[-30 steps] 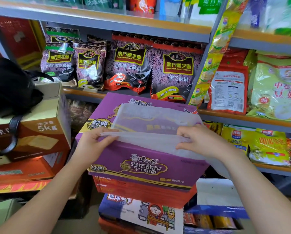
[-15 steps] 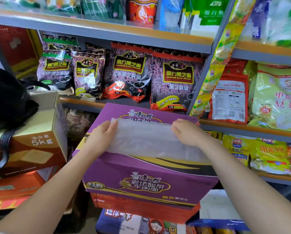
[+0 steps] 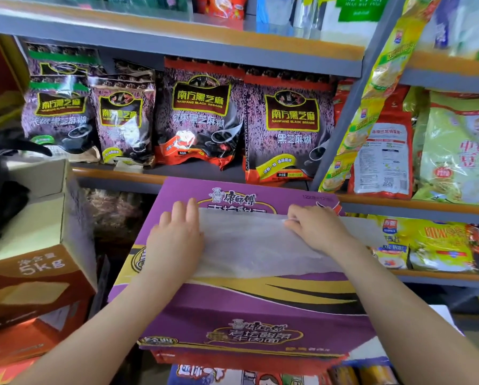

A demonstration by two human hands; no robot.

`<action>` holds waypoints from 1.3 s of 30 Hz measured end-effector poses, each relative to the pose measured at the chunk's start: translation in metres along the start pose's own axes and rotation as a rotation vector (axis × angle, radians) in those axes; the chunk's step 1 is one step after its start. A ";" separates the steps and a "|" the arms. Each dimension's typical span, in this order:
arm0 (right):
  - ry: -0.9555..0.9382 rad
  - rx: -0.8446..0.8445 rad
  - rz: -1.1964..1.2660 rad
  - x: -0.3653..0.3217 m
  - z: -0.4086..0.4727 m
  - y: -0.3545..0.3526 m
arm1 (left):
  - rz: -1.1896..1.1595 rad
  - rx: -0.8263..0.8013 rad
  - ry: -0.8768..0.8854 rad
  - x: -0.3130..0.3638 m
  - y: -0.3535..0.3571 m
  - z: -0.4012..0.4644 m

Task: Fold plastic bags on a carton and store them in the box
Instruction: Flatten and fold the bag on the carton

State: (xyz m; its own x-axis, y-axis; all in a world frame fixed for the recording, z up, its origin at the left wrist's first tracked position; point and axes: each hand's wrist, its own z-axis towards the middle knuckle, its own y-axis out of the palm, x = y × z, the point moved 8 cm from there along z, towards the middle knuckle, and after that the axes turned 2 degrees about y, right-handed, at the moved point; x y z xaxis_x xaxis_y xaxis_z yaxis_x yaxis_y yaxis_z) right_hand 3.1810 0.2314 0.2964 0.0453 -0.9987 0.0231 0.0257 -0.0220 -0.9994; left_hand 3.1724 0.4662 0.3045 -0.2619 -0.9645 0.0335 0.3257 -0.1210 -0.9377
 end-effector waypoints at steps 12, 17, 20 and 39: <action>0.078 0.394 0.217 0.001 -0.016 -0.086 | -0.304 -0.154 0.581 0.083 -0.007 0.050; -0.033 0.676 -0.148 -0.019 -0.072 -0.142 | -0.522 0.041 0.861 0.144 -0.060 0.068; -0.099 0.160 0.347 -0.019 -0.080 -0.121 | -0.396 0.342 1.006 0.148 -0.084 0.059; 0.477 -0.063 0.702 0.101 -0.060 0.020 | -0.212 0.138 0.779 0.118 -0.011 -0.102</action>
State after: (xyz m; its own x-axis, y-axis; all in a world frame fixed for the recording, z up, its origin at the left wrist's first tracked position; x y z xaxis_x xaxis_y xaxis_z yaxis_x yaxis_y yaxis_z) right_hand 3.1266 0.1269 0.2777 -0.3959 -0.6939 -0.6015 0.0927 0.6215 -0.7779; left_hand 3.0456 0.3775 0.2834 -0.8700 -0.4842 -0.0926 0.2940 -0.3588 -0.8859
